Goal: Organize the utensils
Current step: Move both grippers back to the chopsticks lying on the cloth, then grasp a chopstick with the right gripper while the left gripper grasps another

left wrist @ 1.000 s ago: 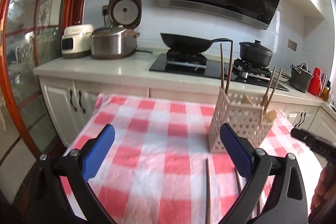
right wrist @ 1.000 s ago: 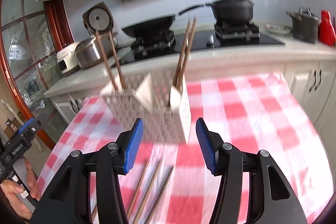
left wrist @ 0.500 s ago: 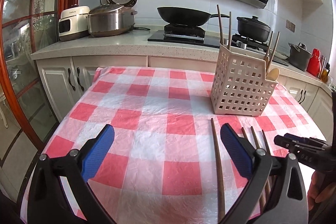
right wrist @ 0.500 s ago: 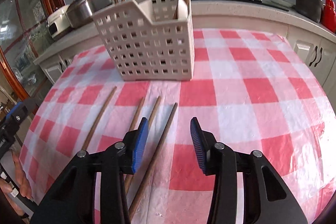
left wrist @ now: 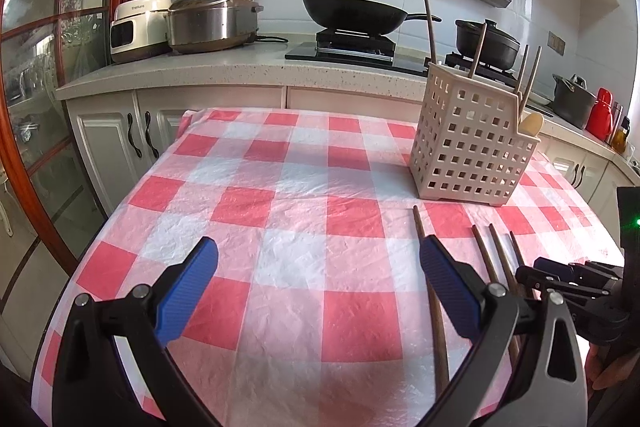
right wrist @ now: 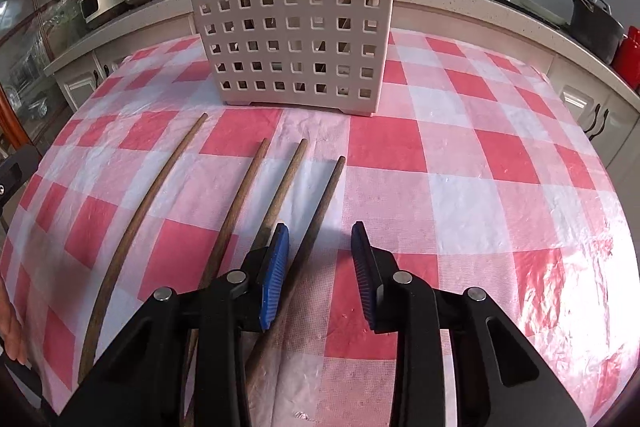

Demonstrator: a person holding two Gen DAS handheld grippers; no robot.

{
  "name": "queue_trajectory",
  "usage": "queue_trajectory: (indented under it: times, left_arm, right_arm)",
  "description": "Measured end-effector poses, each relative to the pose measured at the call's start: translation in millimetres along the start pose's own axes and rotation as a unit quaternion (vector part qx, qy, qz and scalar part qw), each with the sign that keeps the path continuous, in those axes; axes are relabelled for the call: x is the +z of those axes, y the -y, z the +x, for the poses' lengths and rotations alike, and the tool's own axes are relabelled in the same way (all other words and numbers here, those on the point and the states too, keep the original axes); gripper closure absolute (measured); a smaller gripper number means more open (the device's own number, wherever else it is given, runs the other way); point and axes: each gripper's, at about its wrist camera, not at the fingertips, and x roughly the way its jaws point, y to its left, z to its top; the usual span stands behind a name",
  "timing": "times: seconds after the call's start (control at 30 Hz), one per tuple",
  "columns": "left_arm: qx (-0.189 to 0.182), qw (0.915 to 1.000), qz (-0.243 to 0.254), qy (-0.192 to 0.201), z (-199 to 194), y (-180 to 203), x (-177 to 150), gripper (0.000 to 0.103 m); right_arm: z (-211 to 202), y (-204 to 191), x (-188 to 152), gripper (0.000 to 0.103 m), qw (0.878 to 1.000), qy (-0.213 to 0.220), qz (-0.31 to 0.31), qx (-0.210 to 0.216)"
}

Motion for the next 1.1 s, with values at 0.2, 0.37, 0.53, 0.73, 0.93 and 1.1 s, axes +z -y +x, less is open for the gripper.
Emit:
queue_trajectory:
  times: [0.2, 0.37, 0.53, 0.73, 0.93, 1.1]
  left_arm:
    - [-0.007, 0.9998, 0.009, -0.017, 5, 11, 0, 0.005]
    - [-0.012, 0.9982, 0.046, -0.037, 17, 33, -2, 0.005]
    - [-0.024, 0.9953, 0.070, -0.063, 36, 55, -5, 0.006]
    - [-0.043, 0.9892, 0.096, -0.103, 62, 78, -7, 0.021]
    - [-0.051, 0.9841, 0.107, -0.133, 88, 90, -1, 0.048]
    - [-0.048, 0.9801, 0.113, -0.156, 107, 96, 1, 0.061]
  right_arm:
    - [-2, 11, -3, 0.093, 1.000, 0.000, -0.001, 0.011]
    - [-5, 32, -5, 0.097, 1.000, 0.001, 0.018, 0.019]
    - [-5, 40, -6, 0.097, 0.999, 0.000, 0.022, 0.030]
    - [-3, 41, -2, 0.097, 0.999, -0.005, 0.018, 0.043]
    - [0, 44, 2, 0.097, 0.998, -0.007, 0.017, 0.054]
    - [2, 44, 4, 0.096, 0.998, -0.007, 0.011, 0.054]
